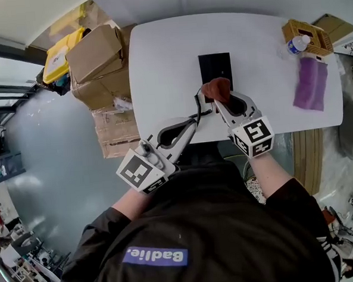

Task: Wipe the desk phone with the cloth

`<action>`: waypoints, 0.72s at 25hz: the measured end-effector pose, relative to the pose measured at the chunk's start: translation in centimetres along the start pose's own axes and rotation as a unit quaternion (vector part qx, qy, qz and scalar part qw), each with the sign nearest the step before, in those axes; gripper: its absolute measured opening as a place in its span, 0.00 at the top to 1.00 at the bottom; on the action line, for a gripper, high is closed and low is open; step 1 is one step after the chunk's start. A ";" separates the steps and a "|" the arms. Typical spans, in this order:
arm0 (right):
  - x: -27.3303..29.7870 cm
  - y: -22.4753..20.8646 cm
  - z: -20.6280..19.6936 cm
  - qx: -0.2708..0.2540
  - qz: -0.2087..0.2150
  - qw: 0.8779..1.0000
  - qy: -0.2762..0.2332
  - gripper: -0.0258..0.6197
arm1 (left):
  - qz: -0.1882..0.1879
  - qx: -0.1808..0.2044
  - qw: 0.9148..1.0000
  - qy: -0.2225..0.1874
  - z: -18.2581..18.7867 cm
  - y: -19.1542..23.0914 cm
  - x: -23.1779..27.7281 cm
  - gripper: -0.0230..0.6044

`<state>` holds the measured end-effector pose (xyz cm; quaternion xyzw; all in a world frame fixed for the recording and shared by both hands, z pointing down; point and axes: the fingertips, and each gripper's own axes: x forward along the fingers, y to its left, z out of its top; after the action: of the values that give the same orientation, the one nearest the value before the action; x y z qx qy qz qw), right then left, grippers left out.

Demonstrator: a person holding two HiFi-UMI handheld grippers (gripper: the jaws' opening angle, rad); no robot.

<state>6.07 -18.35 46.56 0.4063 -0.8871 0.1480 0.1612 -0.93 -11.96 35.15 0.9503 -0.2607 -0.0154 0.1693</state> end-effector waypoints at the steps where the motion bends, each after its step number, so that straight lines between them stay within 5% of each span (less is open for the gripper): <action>1: 1.3 -1.3 0.1 -0.002 0.003 1.000 0.001 0.82 | 0.011 0.002 1.000 0.001 -0.1 0.4 0.6 0.95; 9: 9.2 -6.7 -0.8 -0.004 0.033 0.999 0.026 0.82 | 0.083 0.003 0.997 -0.005 -1.1 4.0 4.6 0.95; 18: 13.3 -7.3 -2.1 -0.049 0.011 0.995 0.083 0.82 | 0.073 0.000 0.997 -0.022 -0.1 5.0 6.0 0.95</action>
<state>3.84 -31.04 54.86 0.3747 -0.8813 0.1392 0.2521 1.78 -18.95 37.26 0.9284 -0.3327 -0.0240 0.1638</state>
